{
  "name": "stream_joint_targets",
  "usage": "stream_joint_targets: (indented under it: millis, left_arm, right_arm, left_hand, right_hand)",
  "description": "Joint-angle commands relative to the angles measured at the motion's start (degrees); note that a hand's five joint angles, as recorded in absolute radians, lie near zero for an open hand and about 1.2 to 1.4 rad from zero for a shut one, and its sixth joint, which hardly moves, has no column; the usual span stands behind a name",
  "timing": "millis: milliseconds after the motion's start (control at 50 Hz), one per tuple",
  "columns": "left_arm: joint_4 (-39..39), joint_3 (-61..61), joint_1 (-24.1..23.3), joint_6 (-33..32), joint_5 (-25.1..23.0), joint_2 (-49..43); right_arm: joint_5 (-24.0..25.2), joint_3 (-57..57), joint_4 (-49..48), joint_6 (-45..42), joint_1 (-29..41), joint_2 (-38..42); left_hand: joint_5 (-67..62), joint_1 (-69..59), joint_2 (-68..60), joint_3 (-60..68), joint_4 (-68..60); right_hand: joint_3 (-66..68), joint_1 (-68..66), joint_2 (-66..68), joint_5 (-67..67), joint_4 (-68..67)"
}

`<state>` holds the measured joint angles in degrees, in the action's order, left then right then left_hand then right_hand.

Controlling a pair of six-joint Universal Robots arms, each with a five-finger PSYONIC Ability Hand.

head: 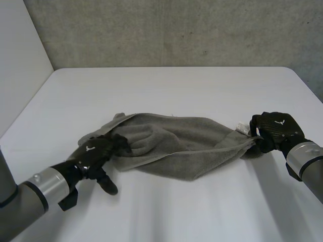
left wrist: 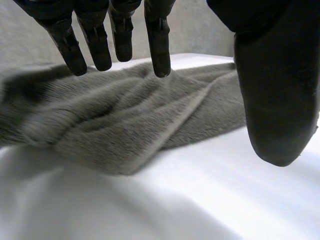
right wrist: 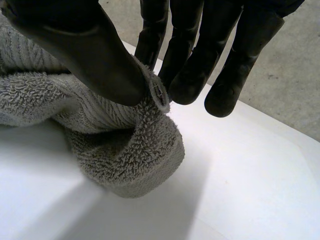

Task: Fold the towel.

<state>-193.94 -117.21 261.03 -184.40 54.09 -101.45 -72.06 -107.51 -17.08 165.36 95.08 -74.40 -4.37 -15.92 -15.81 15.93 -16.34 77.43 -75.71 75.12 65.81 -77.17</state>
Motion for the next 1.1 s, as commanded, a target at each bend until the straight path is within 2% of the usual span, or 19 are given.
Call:
stream_joint_targets:
  millis: [20,100,120,220,340,600,680,780,860,980,1100]
  left_arm:
    - [-0.5,0.6,-1.3,0.5,0.9,-1.4]
    - [-0.9,3.6,-4.3,0.6,5.0,-5.1]
    - [-0.9,3.6,-4.3,0.6,5.1,-5.2]
    - [-2.4,8.0,-7.1,0.7,13.6,-11.4]
    - [-3.5,12.0,-9.6,2.5,18.8,-15.6]
    - [-4.1,17.2,-13.2,4.3,19.6,-18.9]
    - [-4.2,18.2,-14.1,4.0,21.4,-20.2]
    - [-4.2,19.3,-14.5,3.7,23.2,-21.3]
    - [-4.3,20.4,-14.5,3.7,23.7,-22.1]
    - [-5.1,21.2,-14.5,3.8,23.9,-22.4]
    - [-7.4,21.4,-14.5,3.7,26.3,-22.5]
  right_arm:
    - [-0.1,0.7,0.0,0.0,-0.1,0.4]
    - [-0.1,0.9,-0.1,0.0,-0.7,0.7]
    - [-0.1,1.0,-0.1,0.0,-1.1,0.7]
    - [-0.1,1.0,-0.1,-0.2,-1.6,0.7]
    - [-0.1,0.7,0.0,-0.2,-1.6,0.7]
    - [0.0,0.1,0.0,-0.4,-1.0,0.7]
    - [0.0,0.1,0.0,-0.5,-1.0,0.7]
    - [0.0,0.1,-0.1,-0.7,-0.9,0.9]
    - [0.0,-0.1,-0.1,-0.7,-0.9,1.2]
    - [0.0,-0.1,-0.1,-0.8,-0.8,1.6]
    - [0.0,-0.1,-0.1,-0.8,-0.8,1.7]
  left_hand:
    - [-4.9,-3.4,-3.5,3.4,-3.0]
    - [-10.8,-9.2,-9.4,9.2,-8.8]
    - [-10.8,-9.3,-9.4,9.3,-8.8]
    - [-12.2,-10.6,-10.7,10.6,-10.2]
    - [-12.3,-10.8,-10.9,10.8,-10.4]
    - [-12.3,-10.8,-10.9,10.8,-10.4]
    - [-12.3,-10.8,-10.9,10.8,-10.4]
    - [-13.3,-11.8,-11.9,11.8,-11.4]
    - [-20.2,-18.7,-18.8,18.7,-18.3]
    - [-20.4,-18.9,-19.0,18.8,-18.4]
    - [-20.4,-18.9,-19.0,18.8,-18.4]
  right_hand:
    - [2.6,-4.3,4.9,4.2,-2.8]
    - [2.6,-4.3,4.9,4.2,-2.8]
    - [2.6,-4.3,4.9,4.2,-2.8]
    - [2.6,-4.3,4.9,4.2,-2.8]
    - [2.6,-4.3,4.9,4.2,-2.8]
    - [2.6,-4.3,4.9,4.2,-2.8]
    - [2.6,-4.3,4.9,4.2,-2.8]
    - [2.6,-4.3,4.9,4.2,-2.8]
    - [2.6,-4.3,4.9,4.2,-2.8]
    - [2.6,-4.3,4.9,4.2,-2.8]
    - [2.6,-4.3,4.9,4.2,-2.8]
